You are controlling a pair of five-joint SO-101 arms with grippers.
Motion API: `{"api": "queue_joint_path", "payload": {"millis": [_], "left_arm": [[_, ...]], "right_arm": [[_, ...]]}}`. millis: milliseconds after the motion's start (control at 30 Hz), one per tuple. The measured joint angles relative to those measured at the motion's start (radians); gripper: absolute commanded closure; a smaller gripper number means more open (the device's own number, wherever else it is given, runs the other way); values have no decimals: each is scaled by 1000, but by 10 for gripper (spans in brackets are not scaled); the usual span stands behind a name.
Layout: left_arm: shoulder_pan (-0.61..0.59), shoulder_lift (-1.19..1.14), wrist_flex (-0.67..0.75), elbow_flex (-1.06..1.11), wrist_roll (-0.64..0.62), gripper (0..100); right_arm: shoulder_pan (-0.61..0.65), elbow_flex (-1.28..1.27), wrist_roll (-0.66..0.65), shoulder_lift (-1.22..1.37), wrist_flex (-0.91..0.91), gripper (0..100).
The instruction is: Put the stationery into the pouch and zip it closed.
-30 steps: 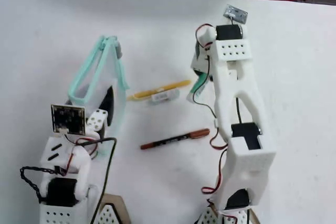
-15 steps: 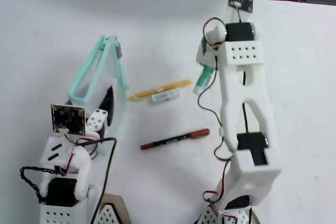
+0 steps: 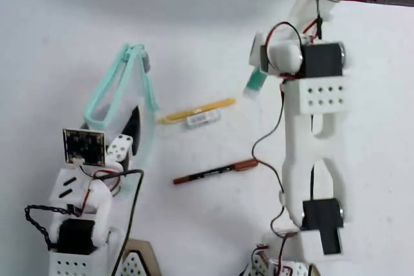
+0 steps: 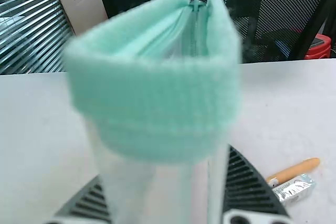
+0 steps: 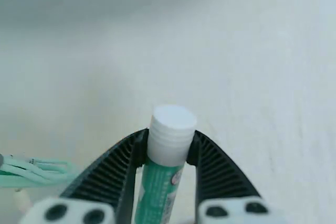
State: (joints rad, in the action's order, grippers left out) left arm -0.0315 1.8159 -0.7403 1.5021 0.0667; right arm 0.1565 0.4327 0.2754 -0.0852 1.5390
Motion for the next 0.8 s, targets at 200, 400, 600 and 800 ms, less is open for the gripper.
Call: {"api": "queue_joint_path", "payload": {"millis": [200,400,600,800], "left_arm": [[0,0,0,0,0,801],[0,0,0,0,0,801],[0,0,0,0,0,801],[0,0,0,0,0,801]], "right_arm": [[0,0,0,-133,-74,981],[0,0,0,-252,-140,981],[0,0,0,-353,-143,981],[2,2,0,-479,-143,981]]}}
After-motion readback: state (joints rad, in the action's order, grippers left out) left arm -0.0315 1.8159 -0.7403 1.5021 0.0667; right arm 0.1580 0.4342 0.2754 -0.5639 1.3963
